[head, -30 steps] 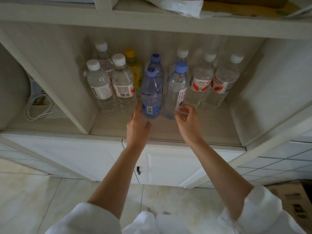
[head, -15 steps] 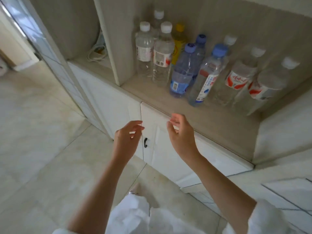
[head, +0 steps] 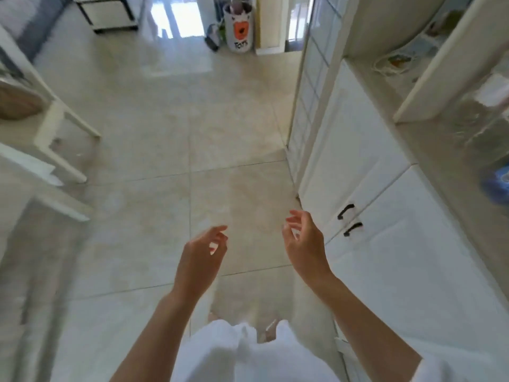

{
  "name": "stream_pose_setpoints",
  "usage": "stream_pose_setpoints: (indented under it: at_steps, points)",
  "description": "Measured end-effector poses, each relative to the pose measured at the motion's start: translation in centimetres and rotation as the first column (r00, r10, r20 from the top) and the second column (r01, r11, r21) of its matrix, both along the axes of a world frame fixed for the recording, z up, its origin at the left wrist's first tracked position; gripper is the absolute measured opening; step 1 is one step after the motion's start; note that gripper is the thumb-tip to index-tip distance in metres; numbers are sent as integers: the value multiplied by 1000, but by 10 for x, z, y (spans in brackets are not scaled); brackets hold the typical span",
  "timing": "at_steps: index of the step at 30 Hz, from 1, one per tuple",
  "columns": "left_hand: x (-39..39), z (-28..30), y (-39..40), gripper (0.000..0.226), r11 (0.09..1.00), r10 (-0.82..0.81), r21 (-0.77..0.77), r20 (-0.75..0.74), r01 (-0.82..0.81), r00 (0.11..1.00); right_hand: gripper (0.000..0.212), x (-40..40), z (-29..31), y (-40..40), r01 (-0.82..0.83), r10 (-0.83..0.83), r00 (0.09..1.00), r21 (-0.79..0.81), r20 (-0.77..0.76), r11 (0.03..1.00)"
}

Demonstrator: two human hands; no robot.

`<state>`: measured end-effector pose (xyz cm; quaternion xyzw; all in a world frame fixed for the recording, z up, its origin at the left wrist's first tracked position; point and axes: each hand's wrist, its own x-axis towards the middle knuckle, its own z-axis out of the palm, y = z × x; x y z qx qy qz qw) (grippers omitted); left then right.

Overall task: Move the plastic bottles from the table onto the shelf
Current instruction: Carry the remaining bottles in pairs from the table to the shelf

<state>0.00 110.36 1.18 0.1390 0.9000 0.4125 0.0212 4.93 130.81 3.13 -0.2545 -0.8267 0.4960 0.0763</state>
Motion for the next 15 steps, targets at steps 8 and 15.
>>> stream_pose_setpoints:
  at_steps: [8, 15]
  points:
    - [62, -5, -167, 22, 864, 500, 53, 23, -500, 866, 32, -38, -5, -140, -467, 464, 884, 76, 55, 881]
    - [126, -17, -312, 20, 698, 712, -2, 104, -716, 694, 33, -42, -10, -295, -709, 698, 706, 114, 119, 696]
